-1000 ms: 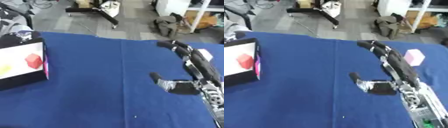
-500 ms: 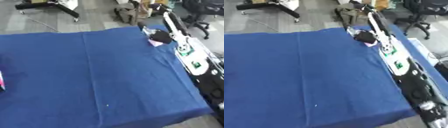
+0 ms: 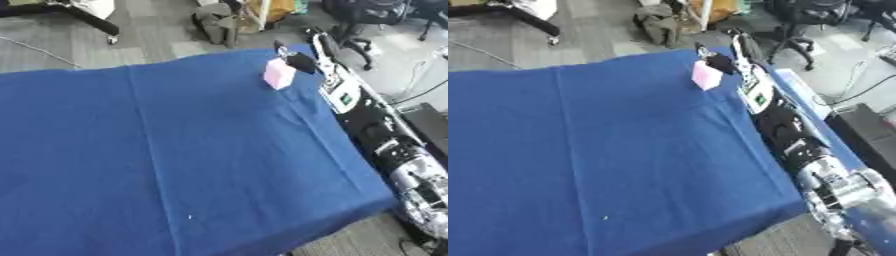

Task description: Pick up the objects with one hand, pass them to the other hand, and then place them into the box on the other side of the table.

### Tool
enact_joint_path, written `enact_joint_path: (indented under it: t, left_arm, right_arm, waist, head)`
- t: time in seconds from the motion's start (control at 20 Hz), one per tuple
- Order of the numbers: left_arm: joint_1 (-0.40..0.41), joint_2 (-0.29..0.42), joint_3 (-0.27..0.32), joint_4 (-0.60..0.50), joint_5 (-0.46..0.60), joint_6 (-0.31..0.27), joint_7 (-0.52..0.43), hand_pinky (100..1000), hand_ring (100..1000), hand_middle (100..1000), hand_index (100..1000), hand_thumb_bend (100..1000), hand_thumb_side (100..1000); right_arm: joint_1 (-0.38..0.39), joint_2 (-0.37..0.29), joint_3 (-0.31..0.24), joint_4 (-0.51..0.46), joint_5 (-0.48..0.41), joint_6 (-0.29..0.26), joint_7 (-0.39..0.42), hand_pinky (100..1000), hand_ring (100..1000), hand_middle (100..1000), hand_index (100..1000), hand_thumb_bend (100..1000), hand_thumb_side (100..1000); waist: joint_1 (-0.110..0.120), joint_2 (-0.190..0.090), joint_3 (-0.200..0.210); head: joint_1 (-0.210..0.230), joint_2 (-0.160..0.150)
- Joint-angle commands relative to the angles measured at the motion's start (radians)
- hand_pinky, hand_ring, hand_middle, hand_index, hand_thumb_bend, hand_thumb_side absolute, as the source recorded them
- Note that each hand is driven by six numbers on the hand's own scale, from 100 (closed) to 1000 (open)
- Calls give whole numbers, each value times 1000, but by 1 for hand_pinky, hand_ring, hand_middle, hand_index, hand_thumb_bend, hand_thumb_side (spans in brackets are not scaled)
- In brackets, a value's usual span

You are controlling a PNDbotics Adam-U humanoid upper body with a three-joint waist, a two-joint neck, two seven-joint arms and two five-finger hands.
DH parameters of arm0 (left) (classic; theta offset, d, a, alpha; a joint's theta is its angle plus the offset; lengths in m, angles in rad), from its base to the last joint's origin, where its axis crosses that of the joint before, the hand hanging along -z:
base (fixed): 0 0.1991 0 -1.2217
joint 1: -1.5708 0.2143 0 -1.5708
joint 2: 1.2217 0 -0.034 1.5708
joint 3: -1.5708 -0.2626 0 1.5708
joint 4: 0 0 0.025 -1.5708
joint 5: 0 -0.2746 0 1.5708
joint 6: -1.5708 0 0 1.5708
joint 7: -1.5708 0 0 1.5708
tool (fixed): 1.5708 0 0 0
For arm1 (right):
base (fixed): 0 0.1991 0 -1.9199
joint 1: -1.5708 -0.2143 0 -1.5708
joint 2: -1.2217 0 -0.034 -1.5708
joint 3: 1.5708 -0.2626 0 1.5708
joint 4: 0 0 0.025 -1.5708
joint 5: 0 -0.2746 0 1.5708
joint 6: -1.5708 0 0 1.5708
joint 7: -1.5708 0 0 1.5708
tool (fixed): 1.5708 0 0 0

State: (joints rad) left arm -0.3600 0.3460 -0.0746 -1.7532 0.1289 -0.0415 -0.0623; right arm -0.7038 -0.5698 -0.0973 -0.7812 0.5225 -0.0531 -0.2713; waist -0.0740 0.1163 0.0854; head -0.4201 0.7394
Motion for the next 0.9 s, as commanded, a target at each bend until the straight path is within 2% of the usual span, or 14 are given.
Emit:
enact_joint_path:
  t: [0.05, 0.15, 0.2, 0.25, 0.55, 0.9]
  left_arm:
    - [-11, 15, -3, -12, 4, -3, -11, 724, 733, 629, 722, 837, 702]
    - [-16, 14, -6, -16, 2, -5, -18, 725, 733, 629, 723, 835, 703]
    - [-20, 14, -9, -18, 1, -6, -22, 725, 734, 628, 723, 832, 708]
    - [-24, 15, -12, -20, 0, -7, -27, 725, 734, 629, 723, 835, 706]
    - [-44, 31, -19, -32, -2, -14, -48, 726, 734, 626, 725, 832, 707]
    - [-58, 44, -26, -44, -2, -18, -64, 727, 734, 625, 726, 822, 710]
  right_arm:
    - [-19, -63, -16, 63, 7, -7, -18, 900, 930, 872, 890, 395, 724]
    - [-15, -69, -18, 101, -4, -13, -9, 900, 931, 872, 892, 396, 733]
    - [-12, -72, -18, 116, -15, -20, 2, 902, 929, 872, 893, 420, 694]
    - [-9, -77, -19, 128, -28, -28, 13, 902, 929, 871, 893, 403, 738]
    - [11, -100, -28, 159, -107, -61, 50, 903, 925, 866, 888, 423, 736]
    - [27, -119, -34, 175, -133, -57, 30, 900, 921, 865, 889, 414, 703]
  waist:
    - [-3, -6, 9]
    - [-7, 0, 22]
    - [-9, 4, 30]
    - [-11, 8, 38]
    - [-22, 29, 84]
    - [-36, 44, 130]
  head:
    - [-17, -20]
    - [-27, -28]
    - [-31, -33]
    - [-37, -37]
    - [-67, -57]
    - [-93, -73]
